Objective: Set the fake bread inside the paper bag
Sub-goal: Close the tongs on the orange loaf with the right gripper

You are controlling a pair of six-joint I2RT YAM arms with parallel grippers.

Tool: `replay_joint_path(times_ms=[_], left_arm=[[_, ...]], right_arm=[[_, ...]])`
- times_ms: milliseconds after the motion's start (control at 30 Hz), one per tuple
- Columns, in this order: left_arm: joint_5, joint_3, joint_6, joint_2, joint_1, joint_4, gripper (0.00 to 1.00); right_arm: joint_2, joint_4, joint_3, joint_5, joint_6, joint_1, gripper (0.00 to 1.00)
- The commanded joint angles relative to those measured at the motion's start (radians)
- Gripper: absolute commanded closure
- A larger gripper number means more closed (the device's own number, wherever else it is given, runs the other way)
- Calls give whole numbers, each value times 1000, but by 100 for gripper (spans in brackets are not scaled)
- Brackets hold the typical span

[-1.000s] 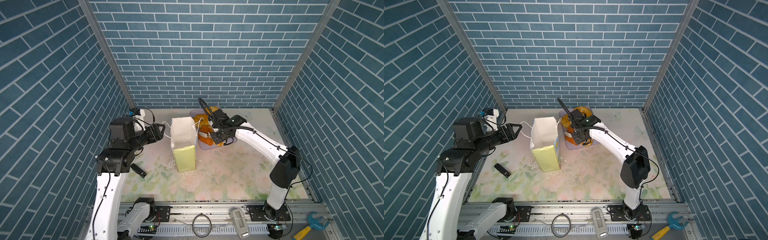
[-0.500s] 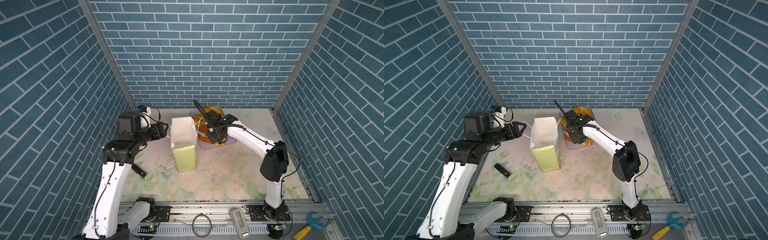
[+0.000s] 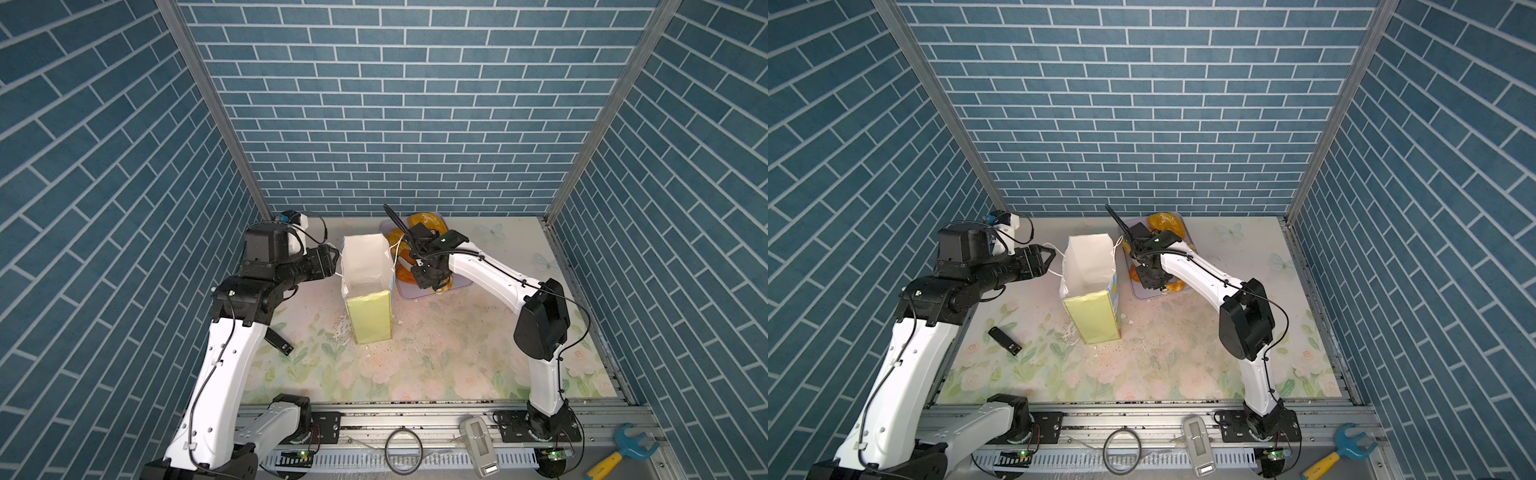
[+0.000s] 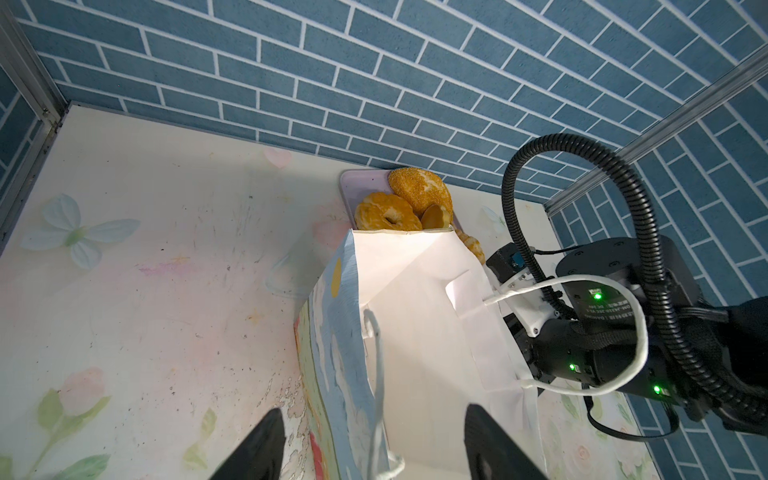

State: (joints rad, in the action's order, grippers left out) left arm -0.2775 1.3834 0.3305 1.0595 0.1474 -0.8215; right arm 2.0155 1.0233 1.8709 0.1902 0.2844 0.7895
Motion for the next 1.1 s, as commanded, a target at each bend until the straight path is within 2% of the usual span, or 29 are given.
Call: replay_joint_path(times_ms=[0, 267, 800, 1067], left_arm=[[4, 26, -19, -6, 6, -26, 30], [10, 58, -35, 8, 21, -58, 30], [52, 41, -10, 14, 70, -62, 31], [116, 41, 8, 57, 116, -66, 39]], right_arm=[[-50, 4, 7, 33, 39, 3, 68], [-122, -28, -45, 25, 56, 3, 73], [-273, -31, -110, 63, 72, 4, 75], [-319, 2, -85, 81, 65, 3, 76]])
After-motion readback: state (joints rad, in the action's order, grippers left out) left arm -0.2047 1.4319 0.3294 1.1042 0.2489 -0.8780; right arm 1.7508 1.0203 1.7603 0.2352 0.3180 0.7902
